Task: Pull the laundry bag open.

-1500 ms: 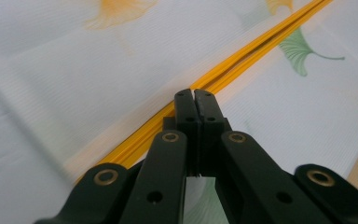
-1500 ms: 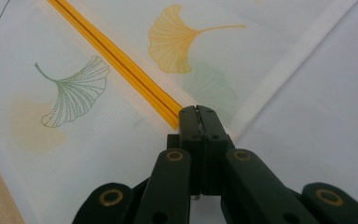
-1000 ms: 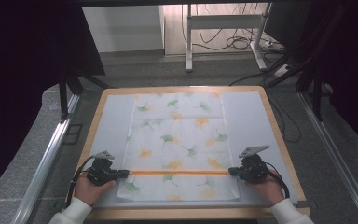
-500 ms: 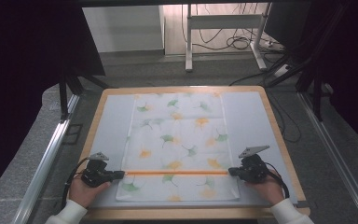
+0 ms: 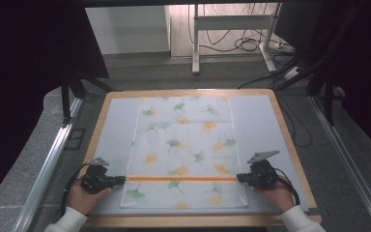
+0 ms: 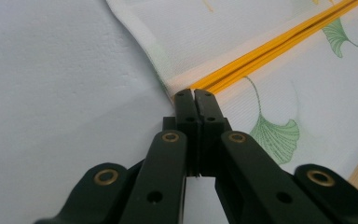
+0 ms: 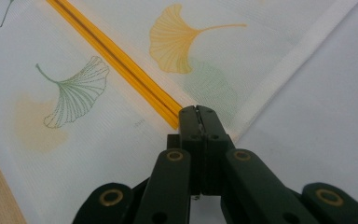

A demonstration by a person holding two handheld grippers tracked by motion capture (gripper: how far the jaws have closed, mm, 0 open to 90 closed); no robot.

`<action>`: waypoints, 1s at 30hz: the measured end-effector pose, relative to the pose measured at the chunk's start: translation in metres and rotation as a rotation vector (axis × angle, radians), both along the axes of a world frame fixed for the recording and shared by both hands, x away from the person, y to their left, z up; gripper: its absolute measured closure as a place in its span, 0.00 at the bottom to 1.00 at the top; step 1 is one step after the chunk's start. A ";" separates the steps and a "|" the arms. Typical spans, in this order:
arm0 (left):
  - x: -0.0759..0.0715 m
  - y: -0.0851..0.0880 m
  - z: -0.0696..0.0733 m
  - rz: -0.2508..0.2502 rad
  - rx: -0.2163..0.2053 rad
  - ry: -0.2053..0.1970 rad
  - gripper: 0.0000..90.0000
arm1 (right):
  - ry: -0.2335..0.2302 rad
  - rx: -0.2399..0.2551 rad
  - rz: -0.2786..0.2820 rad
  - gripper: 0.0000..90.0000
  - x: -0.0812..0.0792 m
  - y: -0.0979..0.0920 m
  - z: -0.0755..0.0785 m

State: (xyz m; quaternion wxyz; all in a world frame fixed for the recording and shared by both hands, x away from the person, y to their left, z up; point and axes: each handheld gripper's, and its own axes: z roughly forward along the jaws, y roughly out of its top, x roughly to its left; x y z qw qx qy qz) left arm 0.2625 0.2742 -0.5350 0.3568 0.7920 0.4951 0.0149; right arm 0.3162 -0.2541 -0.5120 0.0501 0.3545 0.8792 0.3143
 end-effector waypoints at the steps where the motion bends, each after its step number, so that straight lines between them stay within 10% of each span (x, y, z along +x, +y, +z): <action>1: 0.000 0.001 0.000 0.006 0.006 -0.001 1.00 | 0.000 0.001 0.000 1.00 0.000 0.000 0.000; 9: 0.000 0.003 -0.004 0.004 -0.012 0.000 1.00 | 0.000 0.001 0.002 1.00 0.000 0.000 0.000; 23: -0.007 -0.014 0.034 0.009 -0.072 -0.226 0.60 | -0.073 0.077 0.007 0.98 -0.006 -0.002 0.018; 30: 0.007 -0.048 0.048 -0.005 -0.050 -0.310 0.42 | -0.175 0.136 -0.007 0.73 -0.007 -0.001 0.030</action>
